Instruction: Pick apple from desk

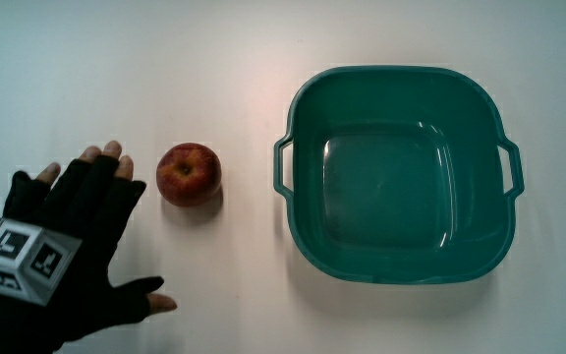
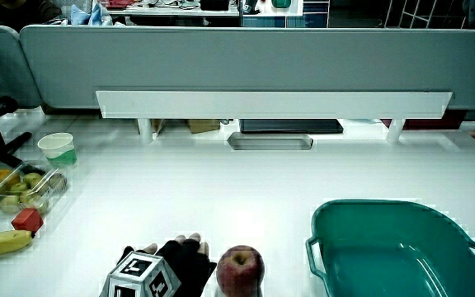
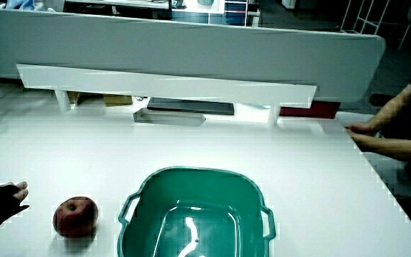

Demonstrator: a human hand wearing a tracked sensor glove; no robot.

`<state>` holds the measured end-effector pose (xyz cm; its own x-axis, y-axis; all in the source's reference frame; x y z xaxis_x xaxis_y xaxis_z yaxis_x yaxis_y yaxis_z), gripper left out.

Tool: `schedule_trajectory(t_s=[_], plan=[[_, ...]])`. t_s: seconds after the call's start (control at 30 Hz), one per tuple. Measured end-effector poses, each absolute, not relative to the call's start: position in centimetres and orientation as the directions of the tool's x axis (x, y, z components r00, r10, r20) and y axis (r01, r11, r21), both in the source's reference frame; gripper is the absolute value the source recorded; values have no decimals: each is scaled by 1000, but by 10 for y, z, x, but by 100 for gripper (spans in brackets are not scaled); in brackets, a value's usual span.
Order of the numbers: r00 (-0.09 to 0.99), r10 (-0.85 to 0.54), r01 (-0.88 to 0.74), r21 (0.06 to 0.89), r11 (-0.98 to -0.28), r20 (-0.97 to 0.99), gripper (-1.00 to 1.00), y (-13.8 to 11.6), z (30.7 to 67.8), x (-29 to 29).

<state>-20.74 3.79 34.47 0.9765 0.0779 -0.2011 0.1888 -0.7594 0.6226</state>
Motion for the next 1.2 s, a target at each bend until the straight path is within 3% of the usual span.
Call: schedule_trajectory(t_s=[0.03,0.07,0.1,0.13,0.2,0.37,0.4,0.47,0.63,0.93,1.0,1.2], plan=[[972,101,209,586,-783,-211,0,36,345,-207],[979,102,192,621,-760,-178,0,30,336,-200],[973,52,187,635,-750,-225,0,30,354,-208],[972,90,206,601,-772,-218,0,26,349,-204],[971,78,203,613,-764,-225,0,21,354,-202],[969,185,246,580,-777,-162,0,4,357,-197],[975,82,201,654,-730,-208,0,0,349,-189],[972,33,188,683,-706,-234,0,-5,357,-191],[963,116,248,639,-728,-242,0,-19,353,-179],[962,25,216,700,-680,-273,0,-35,374,-175],[959,76,247,673,-698,-273,0,-38,373,-171],[964,48,225,706,-671,-262,0,-42,383,-171]])
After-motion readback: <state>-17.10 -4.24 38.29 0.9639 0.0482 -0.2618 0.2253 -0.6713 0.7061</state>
